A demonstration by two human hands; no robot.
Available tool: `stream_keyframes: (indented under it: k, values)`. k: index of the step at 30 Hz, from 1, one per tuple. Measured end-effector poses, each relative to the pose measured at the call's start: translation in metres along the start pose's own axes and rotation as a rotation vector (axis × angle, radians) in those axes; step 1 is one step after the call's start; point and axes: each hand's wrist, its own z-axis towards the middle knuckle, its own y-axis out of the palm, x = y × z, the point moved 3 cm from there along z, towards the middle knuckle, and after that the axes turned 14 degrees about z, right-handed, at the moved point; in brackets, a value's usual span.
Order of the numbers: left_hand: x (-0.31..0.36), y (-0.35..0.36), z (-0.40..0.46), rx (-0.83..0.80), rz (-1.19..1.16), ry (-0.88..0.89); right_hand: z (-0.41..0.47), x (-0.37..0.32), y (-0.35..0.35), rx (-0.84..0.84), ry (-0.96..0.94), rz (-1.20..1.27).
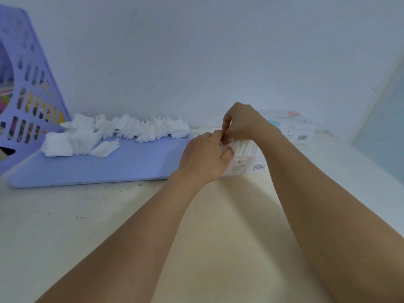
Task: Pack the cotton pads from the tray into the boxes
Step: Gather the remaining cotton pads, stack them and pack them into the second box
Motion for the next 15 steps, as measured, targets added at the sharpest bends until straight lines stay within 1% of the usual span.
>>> stream_keyframes:
  k: [3,7,15]
  values:
    - [0.0002,-0.0008,-0.0006,0.016,0.021,-0.011,-0.0004,-0.0025,-0.0048,-0.013,-0.012,0.075]
    - [0.0003,-0.0005,-0.0013,0.028,0.016,-0.029,-0.0013,-0.0018,-0.0027,-0.063,0.059,0.126]
    - [0.0010,-0.0014,-0.0020,0.041,0.005,-0.017,-0.0001,0.0008,0.0010,-0.056,0.099,0.017]
